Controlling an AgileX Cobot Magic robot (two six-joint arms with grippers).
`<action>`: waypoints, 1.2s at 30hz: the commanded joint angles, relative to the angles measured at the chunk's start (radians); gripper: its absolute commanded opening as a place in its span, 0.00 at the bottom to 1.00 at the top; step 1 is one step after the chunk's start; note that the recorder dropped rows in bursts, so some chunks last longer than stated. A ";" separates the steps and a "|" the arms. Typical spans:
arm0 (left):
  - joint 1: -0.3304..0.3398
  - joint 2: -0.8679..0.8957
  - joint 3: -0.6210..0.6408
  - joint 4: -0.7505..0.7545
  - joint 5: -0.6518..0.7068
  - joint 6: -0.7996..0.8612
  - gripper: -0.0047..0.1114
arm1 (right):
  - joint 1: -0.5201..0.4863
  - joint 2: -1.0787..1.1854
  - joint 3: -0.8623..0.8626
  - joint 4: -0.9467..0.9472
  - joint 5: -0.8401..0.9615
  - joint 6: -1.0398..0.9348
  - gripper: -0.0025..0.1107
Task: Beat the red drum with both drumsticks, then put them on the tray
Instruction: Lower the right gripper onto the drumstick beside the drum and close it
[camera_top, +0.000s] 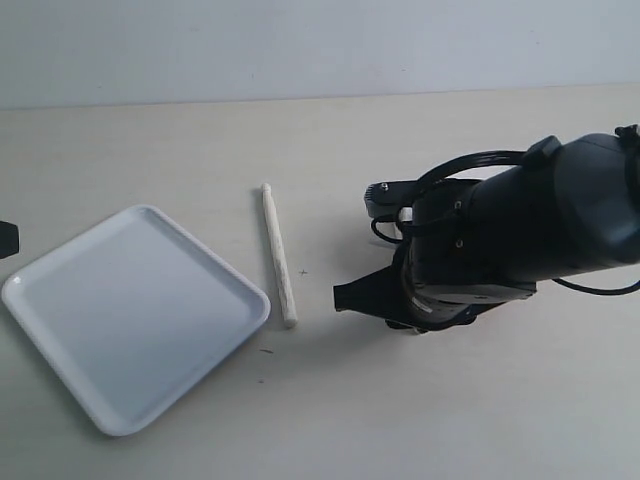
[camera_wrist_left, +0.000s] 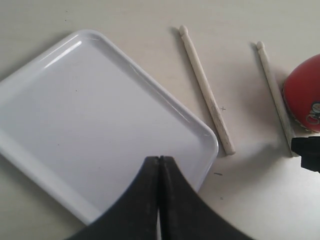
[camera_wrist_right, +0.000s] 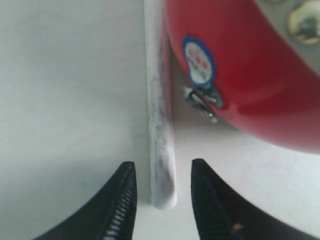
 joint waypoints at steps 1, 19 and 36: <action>-0.006 -0.007 -0.005 -0.006 -0.007 0.004 0.04 | 0.001 0.026 -0.006 0.010 -0.002 0.006 0.34; -0.006 -0.007 -0.005 -0.006 -0.011 0.004 0.04 | 0.001 0.065 -0.006 -0.029 -0.039 0.034 0.34; -0.006 -0.007 -0.005 -0.006 -0.012 0.007 0.04 | 0.001 0.056 -0.006 -0.027 -0.021 0.026 0.02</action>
